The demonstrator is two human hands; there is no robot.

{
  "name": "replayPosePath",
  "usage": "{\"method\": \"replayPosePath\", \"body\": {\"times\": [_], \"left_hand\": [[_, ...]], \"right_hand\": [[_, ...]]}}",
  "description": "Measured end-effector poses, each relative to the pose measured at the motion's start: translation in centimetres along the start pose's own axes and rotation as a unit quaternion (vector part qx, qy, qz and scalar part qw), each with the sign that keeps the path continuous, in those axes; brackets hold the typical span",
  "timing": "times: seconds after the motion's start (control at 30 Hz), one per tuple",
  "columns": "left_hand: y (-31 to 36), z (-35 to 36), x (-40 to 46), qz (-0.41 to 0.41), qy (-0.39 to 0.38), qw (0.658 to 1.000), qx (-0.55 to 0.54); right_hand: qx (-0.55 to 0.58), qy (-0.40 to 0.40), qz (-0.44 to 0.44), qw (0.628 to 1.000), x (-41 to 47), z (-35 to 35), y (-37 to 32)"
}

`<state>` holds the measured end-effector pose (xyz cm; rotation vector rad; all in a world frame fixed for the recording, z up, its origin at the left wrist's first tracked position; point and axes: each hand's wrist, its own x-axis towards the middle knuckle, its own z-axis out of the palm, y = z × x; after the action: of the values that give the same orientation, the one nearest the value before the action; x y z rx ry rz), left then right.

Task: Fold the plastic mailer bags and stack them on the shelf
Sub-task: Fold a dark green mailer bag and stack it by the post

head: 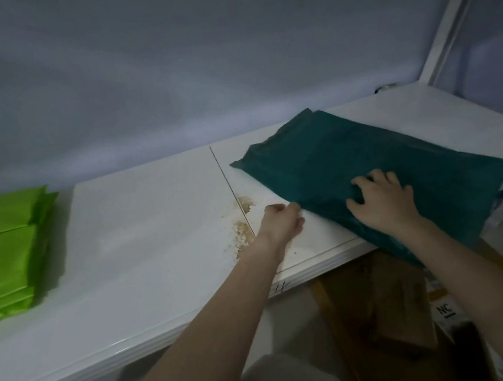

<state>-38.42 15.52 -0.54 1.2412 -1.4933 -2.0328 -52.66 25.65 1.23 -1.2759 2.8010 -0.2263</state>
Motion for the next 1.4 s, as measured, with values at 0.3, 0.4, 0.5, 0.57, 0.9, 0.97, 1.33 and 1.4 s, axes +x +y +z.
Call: {"method": "replayPosePath", "body": {"times": [0.3, 0.4, 0.5, 0.57, 0.9, 0.97, 1.33, 1.4], "left_hand": [[1.2, 2.7, 1.5, -0.015, 0.024, 0.989, -0.148], [1.6, 2.9, 1.4, -0.042, 0.01, 0.99, -0.131], [1.3, 2.9, 1.6, -0.039, 0.026, 0.997, -0.055], [1.1, 2.6, 1.5, -0.018, 0.063, 0.998, -0.023], [3.9, -7.4, 0.0, 0.072, 0.222, 0.972, -0.038], [4.4, -10.5, -1.0, 0.087, 0.246, 0.964, -0.051], [5.5, -20.8, -7.9, 0.21, 0.239, 0.942, -0.11], [6.5, -21.8, -9.0, 0.257, 0.219, 0.932, -0.136]], "right_hand": [[-0.047, 0.067, -0.02, 0.996, 0.3, 1.3, -0.4], [-0.05, 0.093, -0.026, 0.994, 0.3, 1.4, -0.6], [-0.031, 0.111, -0.031, 0.993, 0.2, 1.4, -1.0], [-0.016, 0.118, -0.044, 0.992, -0.1, 1.3, -1.7], [0.275, 0.002, -0.171, 0.946, -1.9, -0.3, -10.5], [0.364, -0.079, -0.165, 0.913, -2.6, -0.6, -13.2], [0.317, -0.038, -0.136, 0.938, -3.0, -0.4, -19.1], [0.271, -0.021, -0.107, 0.956, -2.6, -0.9, -18.9]]}}
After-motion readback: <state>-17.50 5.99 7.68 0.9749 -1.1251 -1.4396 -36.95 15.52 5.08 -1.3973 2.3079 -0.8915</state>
